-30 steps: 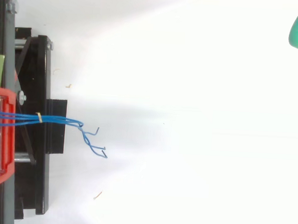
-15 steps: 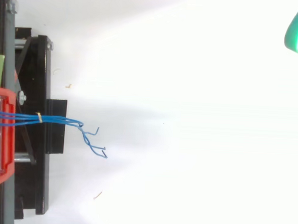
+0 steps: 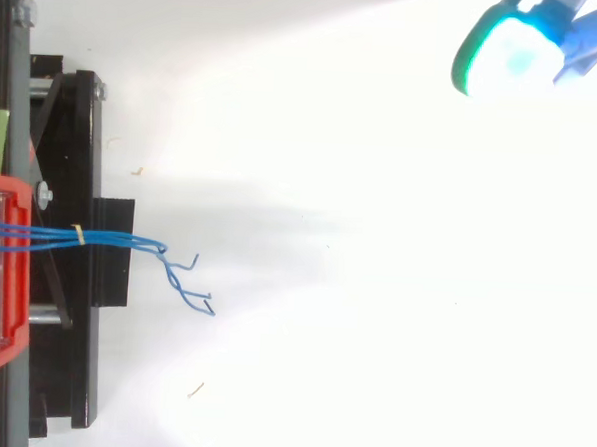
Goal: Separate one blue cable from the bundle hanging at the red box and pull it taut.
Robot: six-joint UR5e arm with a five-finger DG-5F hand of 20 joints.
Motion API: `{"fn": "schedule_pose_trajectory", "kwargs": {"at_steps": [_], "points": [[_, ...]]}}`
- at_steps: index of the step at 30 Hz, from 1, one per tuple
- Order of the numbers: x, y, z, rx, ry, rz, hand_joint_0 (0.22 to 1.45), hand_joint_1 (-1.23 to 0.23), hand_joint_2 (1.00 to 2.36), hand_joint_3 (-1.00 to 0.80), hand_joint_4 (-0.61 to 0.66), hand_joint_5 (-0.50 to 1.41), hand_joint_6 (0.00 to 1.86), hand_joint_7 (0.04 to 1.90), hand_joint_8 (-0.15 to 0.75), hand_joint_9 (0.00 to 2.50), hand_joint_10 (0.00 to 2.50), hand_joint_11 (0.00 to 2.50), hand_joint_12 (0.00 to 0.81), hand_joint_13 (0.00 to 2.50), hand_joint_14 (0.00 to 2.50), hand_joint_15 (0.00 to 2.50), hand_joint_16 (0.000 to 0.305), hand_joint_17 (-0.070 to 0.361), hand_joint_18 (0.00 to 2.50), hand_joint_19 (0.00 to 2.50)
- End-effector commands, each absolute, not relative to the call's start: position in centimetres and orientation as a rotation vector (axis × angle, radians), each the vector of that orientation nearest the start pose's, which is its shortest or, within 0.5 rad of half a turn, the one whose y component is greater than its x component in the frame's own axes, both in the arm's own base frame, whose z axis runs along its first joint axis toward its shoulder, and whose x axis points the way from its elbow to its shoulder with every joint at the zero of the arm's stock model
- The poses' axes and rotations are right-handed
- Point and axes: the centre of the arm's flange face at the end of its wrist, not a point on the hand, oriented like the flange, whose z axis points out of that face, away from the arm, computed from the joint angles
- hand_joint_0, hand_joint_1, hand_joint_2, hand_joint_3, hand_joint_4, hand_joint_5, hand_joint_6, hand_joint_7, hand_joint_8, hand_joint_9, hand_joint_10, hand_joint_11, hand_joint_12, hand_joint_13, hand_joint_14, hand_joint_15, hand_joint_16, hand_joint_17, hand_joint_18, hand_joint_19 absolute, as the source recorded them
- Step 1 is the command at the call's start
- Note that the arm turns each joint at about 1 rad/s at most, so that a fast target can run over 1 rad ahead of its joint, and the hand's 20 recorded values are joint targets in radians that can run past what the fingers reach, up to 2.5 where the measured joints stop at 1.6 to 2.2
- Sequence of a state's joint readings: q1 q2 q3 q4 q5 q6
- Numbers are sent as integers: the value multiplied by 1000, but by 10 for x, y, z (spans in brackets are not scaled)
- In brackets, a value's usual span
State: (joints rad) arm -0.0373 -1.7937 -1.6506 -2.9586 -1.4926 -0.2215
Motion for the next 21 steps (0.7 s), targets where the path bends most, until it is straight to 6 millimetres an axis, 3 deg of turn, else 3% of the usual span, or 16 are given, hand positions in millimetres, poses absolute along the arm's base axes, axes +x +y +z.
{"fn": "schedule_pose_trajectory", "kwargs": {"at_steps": [1,6,8,10,15,21], "points": [[564,-156,342,1160,1280,933,590,-569,1003,-459,236,-208,503,800,300,603,10,324,372,494,11,308,47,106,555,450],[576,-152,321,1177,1279,921,578,-695,1000,-500,237,-212,503,804,300,566,11,306,344,403,8,233,44,98,477,302],[580,-150,311,1191,1284,927,623,-825,1000,-500,232,-219,503,808,289,496,10,307,317,359,8,198,38,86,475,212],[585,-146,304,1191,1278,940,642,-850,1000,-500,233,-222,503,807,291,493,11,306,309,353,7,199,35,79,479,191],[598,-142,291,1179,1240,945,621,-821,1000,-500,234,-223,503,808,286,486,9,295,301,347,7,192,34,76,475,214],[615,-140,277,1202,1215,970,575,-655,1000,-500,254,-214,503,807,305,536,9,284,302,387,8,213,34,76,492,252]]}}
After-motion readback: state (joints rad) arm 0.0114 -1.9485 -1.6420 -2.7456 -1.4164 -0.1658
